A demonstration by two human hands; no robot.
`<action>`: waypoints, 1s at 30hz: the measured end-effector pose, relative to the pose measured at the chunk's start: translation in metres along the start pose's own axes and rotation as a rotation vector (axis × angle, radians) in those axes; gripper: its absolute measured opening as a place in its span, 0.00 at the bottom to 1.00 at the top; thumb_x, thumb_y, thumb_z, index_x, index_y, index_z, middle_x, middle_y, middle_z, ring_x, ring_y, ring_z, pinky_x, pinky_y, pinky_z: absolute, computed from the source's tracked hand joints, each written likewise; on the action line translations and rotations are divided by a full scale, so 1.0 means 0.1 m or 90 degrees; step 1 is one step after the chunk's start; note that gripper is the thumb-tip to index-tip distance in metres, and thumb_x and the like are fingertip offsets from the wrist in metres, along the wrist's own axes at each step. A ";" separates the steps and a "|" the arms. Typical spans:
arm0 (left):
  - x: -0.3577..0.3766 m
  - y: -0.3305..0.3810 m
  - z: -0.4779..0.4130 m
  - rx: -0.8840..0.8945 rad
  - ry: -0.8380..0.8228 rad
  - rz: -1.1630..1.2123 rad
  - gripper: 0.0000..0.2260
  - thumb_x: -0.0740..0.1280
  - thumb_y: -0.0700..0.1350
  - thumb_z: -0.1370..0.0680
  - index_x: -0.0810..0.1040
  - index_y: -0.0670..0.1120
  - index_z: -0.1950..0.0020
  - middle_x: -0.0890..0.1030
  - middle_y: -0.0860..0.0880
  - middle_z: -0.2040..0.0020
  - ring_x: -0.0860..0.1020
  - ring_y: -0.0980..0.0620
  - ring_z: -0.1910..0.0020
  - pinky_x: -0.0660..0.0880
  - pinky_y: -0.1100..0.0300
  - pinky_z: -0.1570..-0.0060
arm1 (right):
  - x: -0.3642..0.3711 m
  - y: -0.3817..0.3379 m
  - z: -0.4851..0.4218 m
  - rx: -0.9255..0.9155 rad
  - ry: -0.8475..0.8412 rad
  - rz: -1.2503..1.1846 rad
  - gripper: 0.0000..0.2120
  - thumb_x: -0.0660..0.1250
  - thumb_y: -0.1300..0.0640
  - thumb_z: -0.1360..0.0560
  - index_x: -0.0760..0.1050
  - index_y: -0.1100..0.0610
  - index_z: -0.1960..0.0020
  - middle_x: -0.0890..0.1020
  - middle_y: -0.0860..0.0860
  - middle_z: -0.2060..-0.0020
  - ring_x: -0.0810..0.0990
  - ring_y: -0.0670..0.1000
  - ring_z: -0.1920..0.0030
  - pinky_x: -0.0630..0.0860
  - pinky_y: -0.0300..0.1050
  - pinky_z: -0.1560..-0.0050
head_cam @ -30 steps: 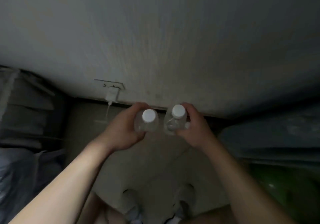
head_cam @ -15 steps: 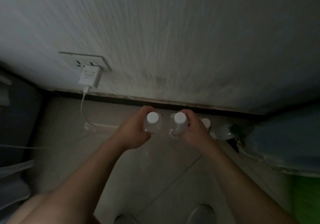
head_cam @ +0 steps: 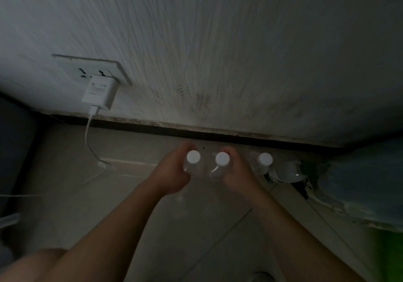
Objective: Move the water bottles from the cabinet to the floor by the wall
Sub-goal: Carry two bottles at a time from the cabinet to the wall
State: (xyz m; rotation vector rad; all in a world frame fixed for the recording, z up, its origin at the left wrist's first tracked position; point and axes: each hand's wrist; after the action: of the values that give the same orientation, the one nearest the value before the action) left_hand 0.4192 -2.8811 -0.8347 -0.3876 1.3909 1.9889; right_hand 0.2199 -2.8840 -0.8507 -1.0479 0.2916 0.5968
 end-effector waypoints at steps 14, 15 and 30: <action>0.17 -0.12 -0.08 0.022 0.002 0.017 0.28 0.71 0.33 0.32 0.71 0.59 0.40 0.77 0.58 0.45 0.76 0.58 0.45 0.75 0.60 0.45 | 0.09 0.24 -0.07 0.007 0.006 -0.033 0.27 0.74 0.64 0.31 0.68 0.47 0.38 0.77 0.48 0.43 0.77 0.49 0.43 0.75 0.45 0.43; 0.18 -0.13 -0.08 0.020 -0.001 0.019 0.28 0.71 0.33 0.32 0.71 0.59 0.40 0.77 0.58 0.44 0.76 0.58 0.45 0.75 0.60 0.45 | 0.09 0.23 -0.07 0.005 0.007 -0.035 0.27 0.75 0.63 0.31 0.68 0.47 0.38 0.77 0.48 0.43 0.77 0.49 0.43 0.75 0.45 0.42; -0.06 0.03 0.09 0.048 0.010 0.005 0.41 0.80 0.45 0.34 0.64 0.56 0.26 0.69 0.54 0.29 0.69 0.55 0.32 0.67 0.59 0.33 | -0.25 -0.02 0.17 -0.024 -0.031 -0.061 0.37 0.77 0.57 0.31 0.63 0.48 0.28 0.71 0.42 0.38 0.71 0.42 0.38 0.67 0.28 0.44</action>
State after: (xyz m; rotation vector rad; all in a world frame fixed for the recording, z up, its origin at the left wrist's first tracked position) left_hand 0.4222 -2.8751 -0.8253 -0.3644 1.4735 1.9376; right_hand 0.2005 -2.8783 -0.8286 -1.0764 0.1871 0.5425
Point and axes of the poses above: each hand's wrist, its own z-axis away from the middle knuckle, its own x-axis out of the palm, y = z × x
